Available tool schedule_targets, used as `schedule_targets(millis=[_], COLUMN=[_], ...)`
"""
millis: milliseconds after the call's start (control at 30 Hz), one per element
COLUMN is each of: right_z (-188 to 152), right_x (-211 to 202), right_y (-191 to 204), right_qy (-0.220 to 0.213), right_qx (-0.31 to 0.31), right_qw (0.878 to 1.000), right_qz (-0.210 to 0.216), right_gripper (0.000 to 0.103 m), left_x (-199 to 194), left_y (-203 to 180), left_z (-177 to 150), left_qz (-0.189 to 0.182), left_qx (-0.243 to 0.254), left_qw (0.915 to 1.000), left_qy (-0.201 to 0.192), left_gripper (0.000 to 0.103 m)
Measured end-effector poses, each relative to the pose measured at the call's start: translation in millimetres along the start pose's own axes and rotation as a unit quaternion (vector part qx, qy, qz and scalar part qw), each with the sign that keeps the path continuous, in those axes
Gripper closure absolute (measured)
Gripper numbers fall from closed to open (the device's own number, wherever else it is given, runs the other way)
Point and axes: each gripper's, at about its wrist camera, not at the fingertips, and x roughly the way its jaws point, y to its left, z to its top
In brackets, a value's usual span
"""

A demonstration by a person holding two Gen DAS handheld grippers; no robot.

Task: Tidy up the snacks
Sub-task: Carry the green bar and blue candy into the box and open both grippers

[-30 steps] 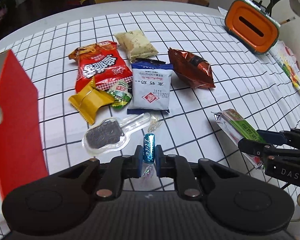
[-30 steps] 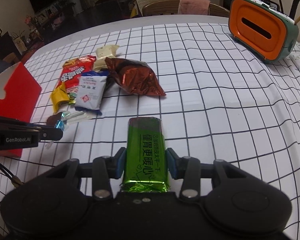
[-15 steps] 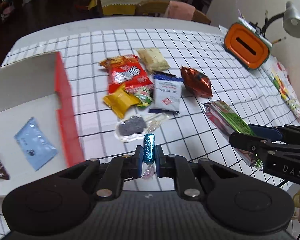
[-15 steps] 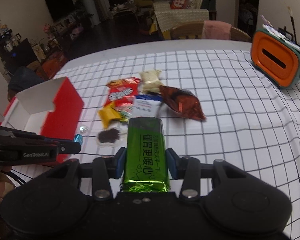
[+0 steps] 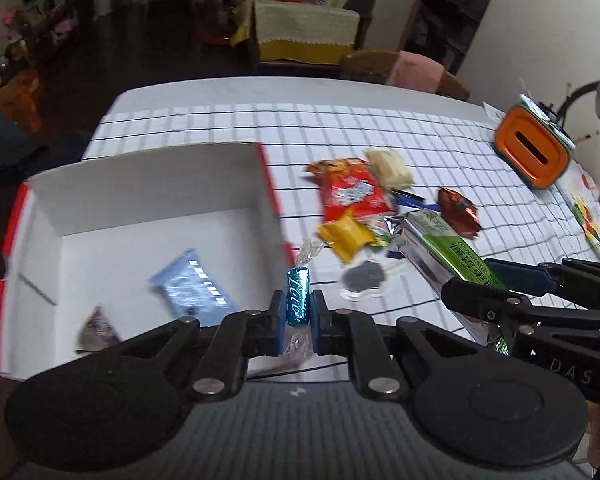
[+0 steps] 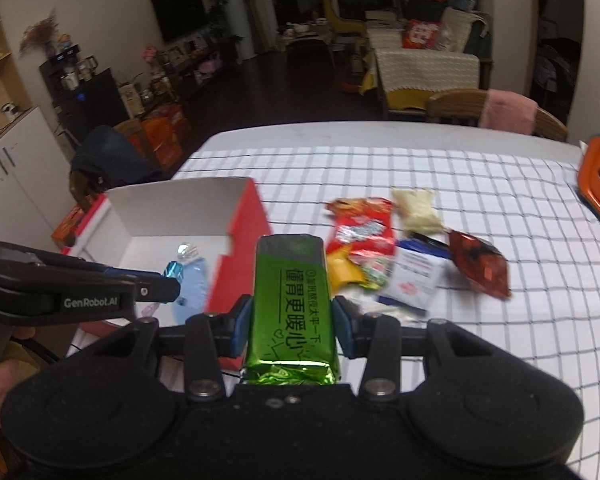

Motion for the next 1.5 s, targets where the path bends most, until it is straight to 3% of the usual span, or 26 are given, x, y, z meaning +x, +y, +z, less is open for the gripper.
schedule_targets(millis=[400,867,1233,1500], right_z=[12,19,14,10], right_x=[39,108,168,181], right_y=[71,132,157,160], right_qy=[0.007,0.033,0.089,0.113], right_qx=[-0.034,-0.083,-0.112,-0.11], right_qw=[0.999,0.996,0.99,0.988], right_qz=[0.01,0.002,-0.005,-0.009], right_gripper=[0.062,0.062,0.062,0.062], left_x=[-14,18,49,51], left_y=[78,165,190,188], left_z=[-5,0,-4,-8], left_qz=[0.038,0.084,0.093,0.091], left_qx=[-0.021,-0.039,-0.028,-0.013], left_qw=[0.999,0.9952,0.9929,0.9932], left_qy=[-0.005,0.03,0.068,0.071], left_gripper=[0.091,0.091,0.091,0.091])
